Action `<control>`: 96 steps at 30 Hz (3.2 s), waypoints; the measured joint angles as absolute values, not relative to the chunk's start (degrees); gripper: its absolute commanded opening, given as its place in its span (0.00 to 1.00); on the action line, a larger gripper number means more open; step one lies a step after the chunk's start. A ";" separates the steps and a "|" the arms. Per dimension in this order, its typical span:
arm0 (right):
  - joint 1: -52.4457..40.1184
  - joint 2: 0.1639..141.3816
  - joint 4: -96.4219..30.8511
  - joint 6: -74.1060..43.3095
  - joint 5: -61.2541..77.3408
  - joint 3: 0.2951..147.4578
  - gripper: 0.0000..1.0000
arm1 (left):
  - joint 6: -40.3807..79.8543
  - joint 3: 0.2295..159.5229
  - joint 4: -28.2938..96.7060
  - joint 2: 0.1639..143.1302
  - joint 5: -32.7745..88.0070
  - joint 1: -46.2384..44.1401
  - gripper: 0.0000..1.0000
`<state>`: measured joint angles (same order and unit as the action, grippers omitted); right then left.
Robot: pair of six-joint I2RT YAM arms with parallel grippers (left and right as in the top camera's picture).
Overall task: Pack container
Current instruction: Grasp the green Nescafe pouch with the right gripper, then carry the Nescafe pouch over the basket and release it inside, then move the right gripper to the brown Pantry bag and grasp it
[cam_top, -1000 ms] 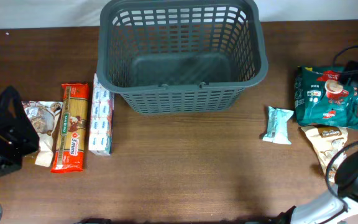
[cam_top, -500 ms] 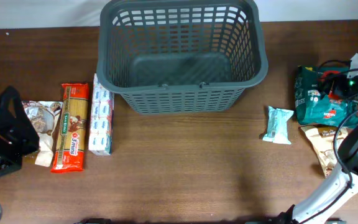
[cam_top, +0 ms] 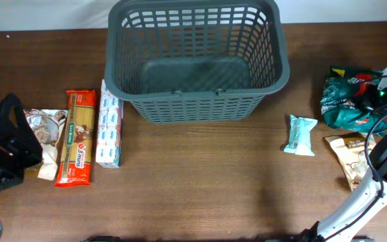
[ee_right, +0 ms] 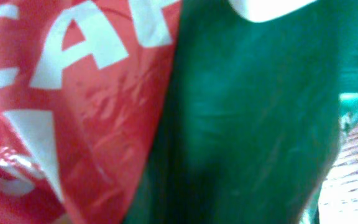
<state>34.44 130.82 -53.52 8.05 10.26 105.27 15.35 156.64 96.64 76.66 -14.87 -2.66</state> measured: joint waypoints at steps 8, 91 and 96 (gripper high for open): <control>34.11 133.03 -60.34 6.07 14.98 110.87 0.04 | 15.38 156.64 96.62 76.66 -14.87 -2.66 0.99; -11.29 104.03 -76.64 4.27 -12.14 160.59 0.92 | 15.35 156.62 96.64 76.66 -14.87 -2.66 1.00; 7.97 93.58 -73.63 1.56 -13.93 146.58 0.99 | 15.35 156.62 96.66 76.66 -14.87 -2.66 0.99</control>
<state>7.97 93.58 -73.63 1.56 -13.93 146.58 15.35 156.62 96.66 76.66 -14.87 -2.66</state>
